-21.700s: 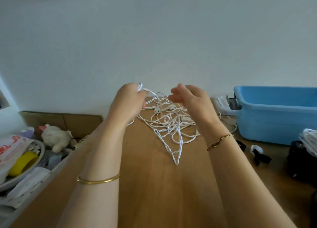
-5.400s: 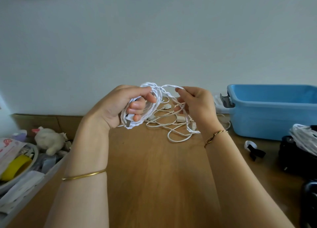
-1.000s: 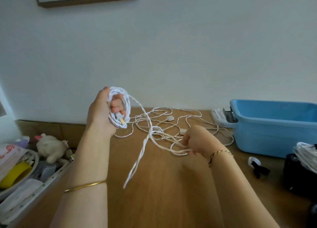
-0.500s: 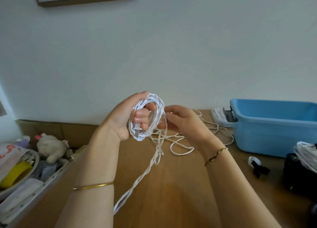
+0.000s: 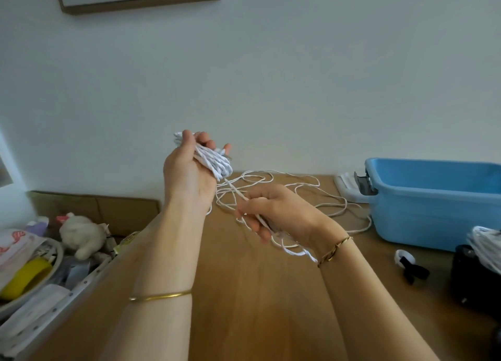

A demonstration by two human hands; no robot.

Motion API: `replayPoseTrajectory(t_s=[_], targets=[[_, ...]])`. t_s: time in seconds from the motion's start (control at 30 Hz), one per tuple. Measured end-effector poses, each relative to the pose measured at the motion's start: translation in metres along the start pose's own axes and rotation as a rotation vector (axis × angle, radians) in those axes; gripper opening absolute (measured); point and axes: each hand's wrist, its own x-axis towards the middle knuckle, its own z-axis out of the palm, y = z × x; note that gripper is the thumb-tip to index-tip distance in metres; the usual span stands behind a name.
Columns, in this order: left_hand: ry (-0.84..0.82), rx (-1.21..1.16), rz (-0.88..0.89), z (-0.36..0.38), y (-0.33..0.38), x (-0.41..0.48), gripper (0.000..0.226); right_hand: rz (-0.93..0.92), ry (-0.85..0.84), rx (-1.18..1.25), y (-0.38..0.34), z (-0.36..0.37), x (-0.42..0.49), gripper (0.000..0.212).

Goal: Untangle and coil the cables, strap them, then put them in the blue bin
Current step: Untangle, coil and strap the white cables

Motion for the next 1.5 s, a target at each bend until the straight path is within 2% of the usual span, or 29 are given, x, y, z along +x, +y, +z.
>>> replayPoseTrajectory(t_s=[0.07, 0.13, 0.2, 0.23, 0.3, 0.4, 0.47, 0.53, 0.63, 0.7, 0.77, 0.9, 0.93, 0.97, 1.03, 1.1, 1.13, 1.2, 1.27, 1.37, 1.43, 1.5], targets=[[0.051, 0.242, 0.170, 0.000, -0.005, -0.001, 0.028, 0.034, -0.032, -0.041, -0.006, 0.002, -0.004, 0.013], [0.066, 0.622, 0.369, -0.006, -0.010, -0.002, 0.028, 0.062, -0.057, -0.075, -0.011, 0.005, -0.006, 0.016], [-0.002, 1.069, 0.529, -0.017, -0.014, -0.001, 0.021, 0.057, -0.036, -0.127, -0.015, 0.001, -0.007, 0.017], [-0.048, 1.237, 0.542, -0.022, -0.013, 0.000, 0.016, 0.044, 0.007, -0.158, -0.017, -0.003, -0.008, 0.019], [-0.168, 1.449, 0.410, -0.024, -0.010, -0.001, 0.011, 0.008, 0.138, -0.190, -0.019, -0.013, -0.010, 0.021], [-0.387, 1.688, 0.150, -0.016, -0.009, -0.010, 0.017, -0.022, 0.303, -0.147, -0.015, -0.022, -0.010, 0.028], [-0.442, 1.686, 0.016, -0.008, -0.005, -0.018, 0.022, -0.018, 0.374, -0.090, -0.011, -0.023, -0.008, 0.030], [-0.481, 1.594, -0.126, -0.005, 0.001, -0.022, 0.036, -0.013, 0.427, -0.039, -0.007, -0.024, -0.007, 0.024], [-0.588, 1.758, -0.156, -0.006, 0.006, -0.021, 0.056, 0.003, 0.522, -0.035, 0.001, -0.030, -0.002, 0.022], [-0.605, 1.908, -0.169, -0.009, 0.004, -0.020, 0.050, 0.026, 0.566, -0.060, 0.008, -0.032, 0.001, 0.022], [-0.589, 1.948, -0.212, -0.009, 0.003, -0.019, 0.040, 0.056, 0.622, -0.030, 0.015, -0.036, 0.002, 0.023], [-0.515, 1.952, -0.039, -0.007, 0.006, -0.017, 0.019, 0.153, 0.733, 0.086, 0.030, -0.039, 0.004, 0.023], [-0.471, 1.929, 0.019, -0.005, 0.010, -0.017, 0.019, 0.191, 0.755, 0.073, 0.033, -0.040, 0.004, 0.024], [-0.404, 1.915, 0.068, -0.003, 0.014, -0.017, 0.029, 0.226, 0.776, 0.055, 0.036, -0.044, 0.003, 0.026], [-0.207, 1.916, 0.220, -0.004, 0.027, -0.016, 0.037, 0.309, 0.794, 0.043, 0.041, -0.054, -0.002, 0.028], [0.004, 1.911, 0.377, -0.006, 0.043, -0.014, 0.029, 0.396, 0.746, -0.078, 0.047, -0.060, -0.007, 0.025], [0.053, 1.902, 0.416, -0.007, 0.048, -0.012, 0.026, 0.420, 0.697, -0.194, 0.049, -0.060, -0.007, 0.023], [-0.019, 1.901, 0.405, -0.007, 0.047, -0.011, 0.025, 0.445, 0.575, -0.364, 0.051, -0.054, -0.002, 0.019], [-0.168, 1.907, 0.322, -0.006, 0.036, -0.012, 0.029, 0.423, 0.447, -0.457, 0.049, -0.044, 0.003, 0.020], [-0.295, 1.987, 0.206, -0.004, 0.018, -0.013, 0.030, 0.290, 0.298, -0.602, 0.036, -0.032, 0.007, 0.029], [-0.325, 2.000, 0.162, -0.002, 0.010, -0.013, 0.025, 0.139, 0.220, -0.564, 0.022, -0.025, 0.004, 0.041], [-0.341, 2.006, 0.152, -0.001, 0.007, -0.014, 0.024, -0.031, 0.162, -0.374, 0.008, -0.018, 0.001, 0.045]])
